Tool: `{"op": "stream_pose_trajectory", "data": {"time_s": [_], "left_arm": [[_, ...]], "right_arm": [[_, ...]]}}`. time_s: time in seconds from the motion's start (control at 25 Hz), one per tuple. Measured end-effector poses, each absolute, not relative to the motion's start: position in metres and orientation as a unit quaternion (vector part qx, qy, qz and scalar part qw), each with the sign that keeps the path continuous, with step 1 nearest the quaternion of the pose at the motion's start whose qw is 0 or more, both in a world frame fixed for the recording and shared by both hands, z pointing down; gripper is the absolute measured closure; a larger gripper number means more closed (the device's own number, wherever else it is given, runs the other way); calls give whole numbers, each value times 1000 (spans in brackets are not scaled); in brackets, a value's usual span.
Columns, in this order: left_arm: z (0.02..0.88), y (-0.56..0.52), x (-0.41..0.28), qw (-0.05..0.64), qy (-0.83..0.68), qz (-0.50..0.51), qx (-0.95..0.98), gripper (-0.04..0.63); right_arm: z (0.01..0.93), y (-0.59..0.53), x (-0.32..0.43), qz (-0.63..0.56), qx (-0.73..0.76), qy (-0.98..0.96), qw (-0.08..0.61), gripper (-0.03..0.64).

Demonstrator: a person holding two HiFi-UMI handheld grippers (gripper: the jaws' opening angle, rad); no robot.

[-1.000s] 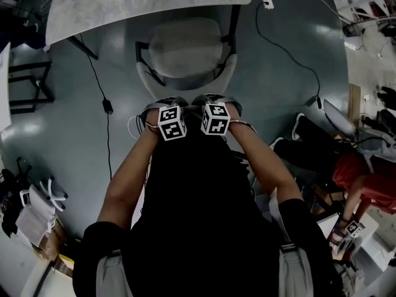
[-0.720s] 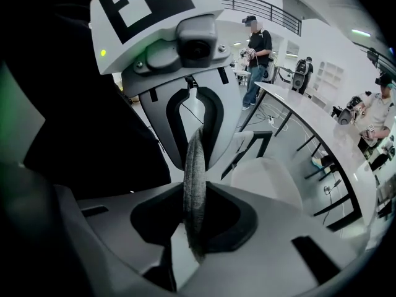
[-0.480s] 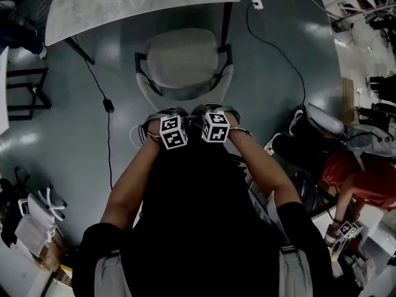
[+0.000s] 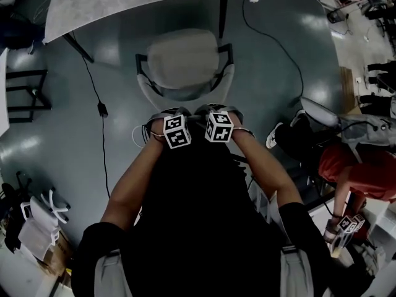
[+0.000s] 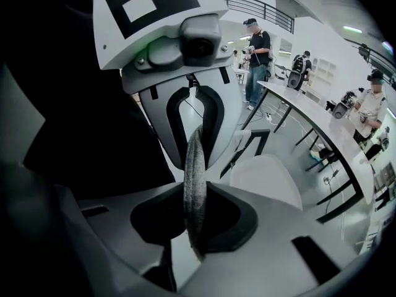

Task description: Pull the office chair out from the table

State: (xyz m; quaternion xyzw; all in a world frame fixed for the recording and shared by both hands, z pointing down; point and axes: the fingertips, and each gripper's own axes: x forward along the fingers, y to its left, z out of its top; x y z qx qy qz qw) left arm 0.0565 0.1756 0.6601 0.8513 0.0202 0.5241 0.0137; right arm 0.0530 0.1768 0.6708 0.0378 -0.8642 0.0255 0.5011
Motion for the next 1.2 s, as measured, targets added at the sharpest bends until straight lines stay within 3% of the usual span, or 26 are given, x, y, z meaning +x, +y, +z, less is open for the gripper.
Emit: {"op": "stream_pose_trajectory", "data": {"time_s": [1.2], "left_arm": [[665,292,67,21,14,534,845,517]], "right_arm": [[671,294,65,23,32,-875,483,531]]}}
